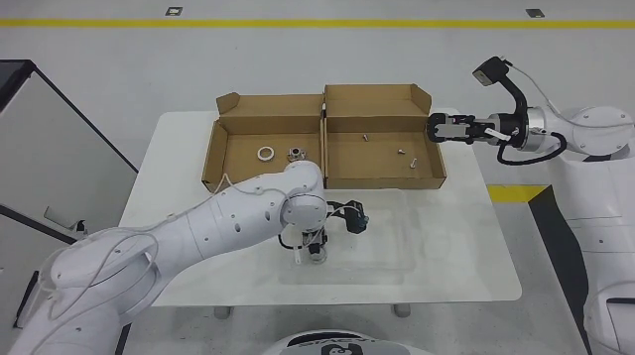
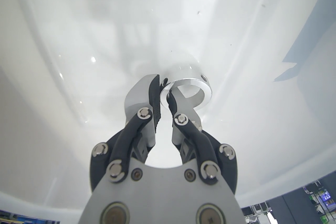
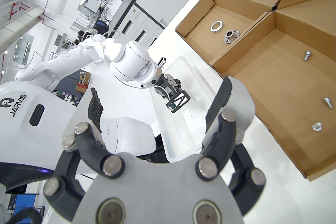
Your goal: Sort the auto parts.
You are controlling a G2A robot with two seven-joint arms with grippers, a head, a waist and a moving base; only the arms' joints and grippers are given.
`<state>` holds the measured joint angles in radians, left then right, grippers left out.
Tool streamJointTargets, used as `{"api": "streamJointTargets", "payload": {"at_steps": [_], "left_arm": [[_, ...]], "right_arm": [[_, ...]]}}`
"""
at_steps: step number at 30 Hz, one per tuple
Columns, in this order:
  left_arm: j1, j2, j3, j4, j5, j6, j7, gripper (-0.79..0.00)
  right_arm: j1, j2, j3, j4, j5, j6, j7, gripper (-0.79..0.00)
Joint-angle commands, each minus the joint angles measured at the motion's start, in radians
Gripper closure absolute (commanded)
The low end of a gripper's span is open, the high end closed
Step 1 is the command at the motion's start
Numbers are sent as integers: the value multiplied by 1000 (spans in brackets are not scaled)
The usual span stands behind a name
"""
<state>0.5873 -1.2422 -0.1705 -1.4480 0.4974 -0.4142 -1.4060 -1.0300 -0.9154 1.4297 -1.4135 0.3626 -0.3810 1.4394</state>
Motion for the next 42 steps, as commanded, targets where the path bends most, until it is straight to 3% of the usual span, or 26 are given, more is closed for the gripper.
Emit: {"api": "streamJointTargets", "payload": {"at_steps": [1, 11, 20, 24, 29, 34, 39, 42], "left_arm": [[-24, 5, -7, -17, -31, 2, -2, 0], [-98, 53, -107, -229, -77, 69, -67, 0], [-93, 55, -111, -234, -80, 72, -58, 0], [-59, 74, -197, -202, -153, 59, 95, 0], [20, 133, -362, -179, -271, -18, 248, 0], [139, 194, -528, -190, -399, -170, 348, 0], [231, 236, -655, -201, -530, -325, 387, 0], [258, 251, -695, -215, -575, -362, 376, 0]], "right_arm": [[0, 0, 0, 0, 0, 0, 0, -785], [0, 0, 0, 0, 0, 0, 0, -785], [0, 0, 0, 0, 0, 0, 0, -785], [0, 0, 0, 0, 0, 0, 0, -785], [0, 0, 0, 0, 0, 0, 0, -785], [0, 0, 0, 0, 0, 0, 0, -785], [0, 0, 0, 0, 0, 0, 0, -785], [0, 0, 0, 0, 0, 0, 0, -785]]}}
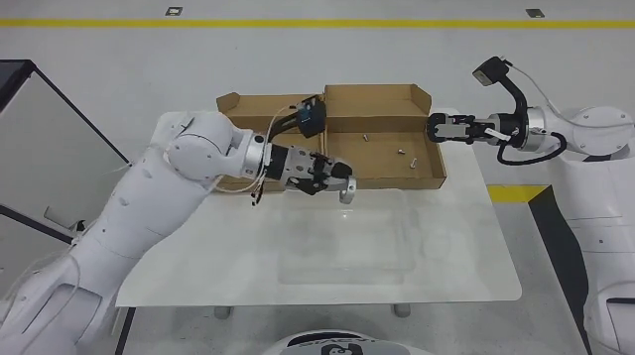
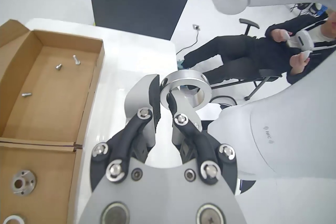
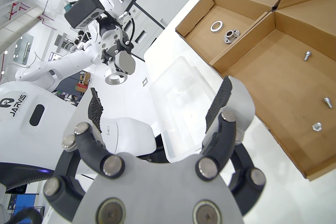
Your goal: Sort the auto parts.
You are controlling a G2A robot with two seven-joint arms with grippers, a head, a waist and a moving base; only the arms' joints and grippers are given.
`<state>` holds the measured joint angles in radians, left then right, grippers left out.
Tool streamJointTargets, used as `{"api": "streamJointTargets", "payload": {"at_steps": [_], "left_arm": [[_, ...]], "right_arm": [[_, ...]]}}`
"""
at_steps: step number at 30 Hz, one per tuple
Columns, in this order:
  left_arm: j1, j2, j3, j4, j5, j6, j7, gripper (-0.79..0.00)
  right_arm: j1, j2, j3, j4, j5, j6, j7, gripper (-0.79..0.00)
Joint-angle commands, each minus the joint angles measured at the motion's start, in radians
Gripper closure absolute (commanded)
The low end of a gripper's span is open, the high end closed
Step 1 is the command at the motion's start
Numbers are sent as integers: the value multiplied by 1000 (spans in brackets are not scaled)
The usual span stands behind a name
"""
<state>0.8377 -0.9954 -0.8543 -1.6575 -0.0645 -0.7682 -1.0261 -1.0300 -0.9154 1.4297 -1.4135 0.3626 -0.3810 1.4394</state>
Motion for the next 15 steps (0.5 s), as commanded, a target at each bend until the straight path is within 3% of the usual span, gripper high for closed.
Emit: {"api": "streamJointTargets", "payload": {"at_steps": [1, 10, 15], "left_arm": [[11, 8, -23, -13, -10, -7, -10, 0], [11, 8, -23, -13, -10, -7, -10, 0], [39, 1, -62, -16, -29, -28, 180, 0]], "right_arm": [[0, 0, 0, 0, 0, 0, 0, -785], [0, 0, 0, 0, 0, 0, 0, -785], [0, 0, 0, 0, 0, 0, 0, -785]]}}
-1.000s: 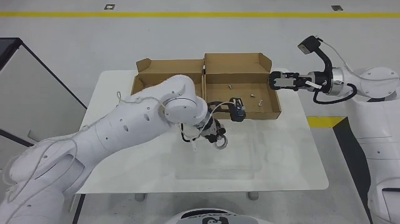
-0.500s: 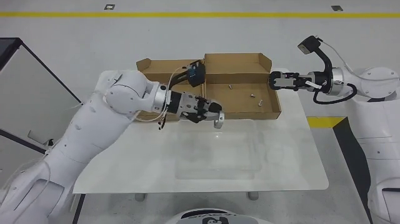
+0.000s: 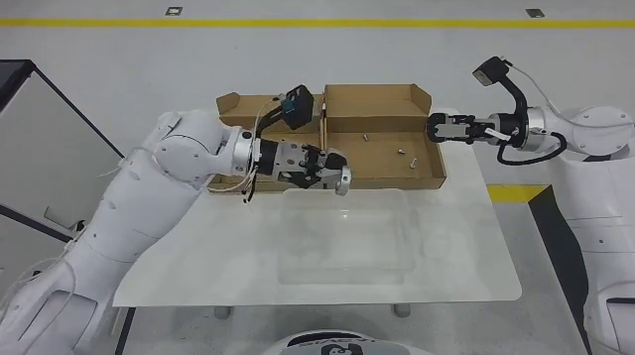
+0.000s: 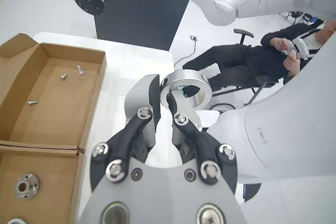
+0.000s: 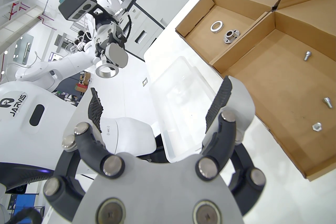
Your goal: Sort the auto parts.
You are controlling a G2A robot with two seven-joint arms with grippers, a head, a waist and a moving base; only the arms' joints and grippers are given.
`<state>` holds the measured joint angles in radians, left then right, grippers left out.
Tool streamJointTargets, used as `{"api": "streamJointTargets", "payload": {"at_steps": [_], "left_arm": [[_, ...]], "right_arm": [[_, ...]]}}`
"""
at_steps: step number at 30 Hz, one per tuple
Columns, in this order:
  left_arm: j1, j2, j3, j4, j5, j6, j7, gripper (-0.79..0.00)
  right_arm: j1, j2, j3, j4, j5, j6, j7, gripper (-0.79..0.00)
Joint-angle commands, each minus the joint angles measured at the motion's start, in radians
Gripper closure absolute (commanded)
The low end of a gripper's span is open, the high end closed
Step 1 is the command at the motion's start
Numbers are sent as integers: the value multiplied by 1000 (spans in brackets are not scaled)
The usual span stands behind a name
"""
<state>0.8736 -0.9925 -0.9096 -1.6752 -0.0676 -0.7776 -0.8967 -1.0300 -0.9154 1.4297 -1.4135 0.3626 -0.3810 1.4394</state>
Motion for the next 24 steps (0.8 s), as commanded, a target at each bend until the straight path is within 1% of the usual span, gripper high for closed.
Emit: {"api": "streamJointTargets", "payload": {"at_steps": [1, 3, 7, 11, 12, 15, 18, 20, 23, 24], "left_arm": [[-2, -3, -16, 5, -17, -35, 66, 0], [-2, -8, -31, 19, -44, -53, 139, 0], [-11, -21, -32, 43, -150, -132, 231, 0], [-25, -32, -13, 67, -278, -235, 255, 0], [-30, -35, -11, 62, -315, -235, 261, 0], [-41, -39, -21, 50, -366, -235, 226, 0], [-33, -45, -46, 20, -459, -235, 202, 0], [-20, -50, -69, -5, -549, -235, 170, 0], [1, -59, -107, -12, -676, -235, 89, 0], [8, -62, -116, -20, -708, -235, 89, 0]], "right_arm": [[0, 0, 0, 0, 0, 0, 0, -785], [0, 0, 0, 0, 0, 0, 0, -785], [0, 0, 0, 0, 0, 0, 0, -785], [0, 0, 0, 0, 0, 0, 0, -785], [0, 0, 0, 0, 0, 0, 0, -785], [0, 0, 0, 0, 0, 0, 0, -785], [0, 0, 0, 0, 0, 0, 0, -785], [0, 0, 0, 0, 0, 0, 0, -785], [0, 0, 0, 0, 0, 0, 0, -785], [0, 0, 0, 0, 0, 0, 0, -785]]}}
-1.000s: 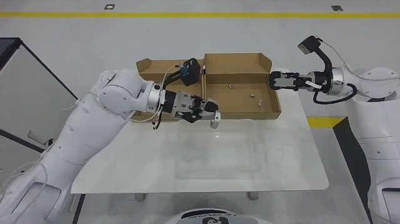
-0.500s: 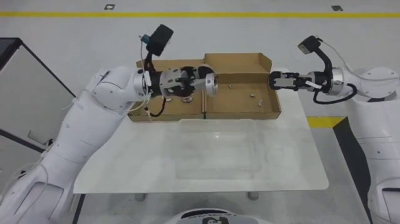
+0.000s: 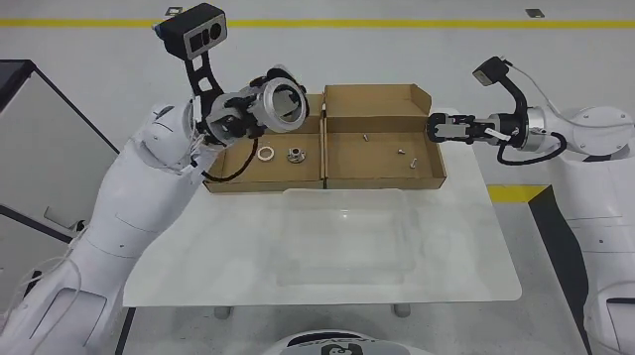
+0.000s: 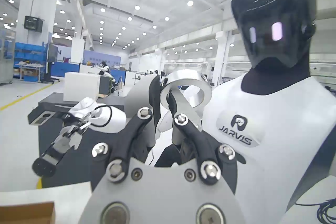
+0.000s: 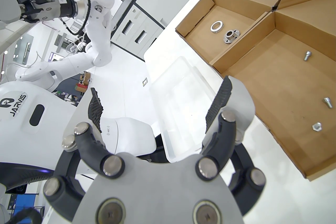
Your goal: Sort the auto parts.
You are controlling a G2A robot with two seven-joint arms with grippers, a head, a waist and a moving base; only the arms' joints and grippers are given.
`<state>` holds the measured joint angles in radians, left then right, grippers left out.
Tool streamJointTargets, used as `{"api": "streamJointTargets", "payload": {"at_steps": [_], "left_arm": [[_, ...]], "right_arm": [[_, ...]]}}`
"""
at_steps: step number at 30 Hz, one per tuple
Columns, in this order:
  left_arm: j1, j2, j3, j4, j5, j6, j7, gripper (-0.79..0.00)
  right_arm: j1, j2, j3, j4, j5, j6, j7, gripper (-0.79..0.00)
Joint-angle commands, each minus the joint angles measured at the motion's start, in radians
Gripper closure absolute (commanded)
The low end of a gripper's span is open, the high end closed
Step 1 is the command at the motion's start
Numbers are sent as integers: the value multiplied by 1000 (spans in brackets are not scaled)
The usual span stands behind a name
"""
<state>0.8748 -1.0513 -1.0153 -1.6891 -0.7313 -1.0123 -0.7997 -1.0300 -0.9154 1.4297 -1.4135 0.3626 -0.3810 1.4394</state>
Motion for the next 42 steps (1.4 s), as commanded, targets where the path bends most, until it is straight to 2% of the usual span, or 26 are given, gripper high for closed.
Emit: {"api": "streamJointTargets", "payload": {"at_steps": [1, 8, 13, 17, 22, 28, 32, 39, 42], "left_arm": [[14, -6, -15, -16, -75, 0, -8, 0], [45, -27, -46, -78, -252, 0, -8, 0], [49, -31, -46, -82, -251, 0, -8, 0], [49, -28, -62, -49, -146, 0, -8, 0], [52, -20, -93, -3, 79, 0, -8, 0], [69, -21, -116, -14, 246, 0, -8, 0], [86, -31, -116, -55, 150, 0, -8, 0], [93, -42, -94, -122, -117, 0, -8, 0], [91, -42, -93, -139, -166, 0, -8, 0]], "right_arm": [[0, 0, 0, 0, 0, 0, 0, -785], [0, 0, 0, 0, 0, 0, 0, -785], [0, 0, 0, 0, 0, 0, 0, -785], [0, 0, 0, 0, 0, 0, 0, -785], [0, 0, 0, 0, 0, 0, 0, -785], [0, 0, 0, 0, 0, 0, 0, -785], [0, 0, 0, 0, 0, 0, 0, -785], [0, 0, 0, 0, 0, 0, 0, -785], [0, 0, 0, 0, 0, 0, 0, -785]]}}
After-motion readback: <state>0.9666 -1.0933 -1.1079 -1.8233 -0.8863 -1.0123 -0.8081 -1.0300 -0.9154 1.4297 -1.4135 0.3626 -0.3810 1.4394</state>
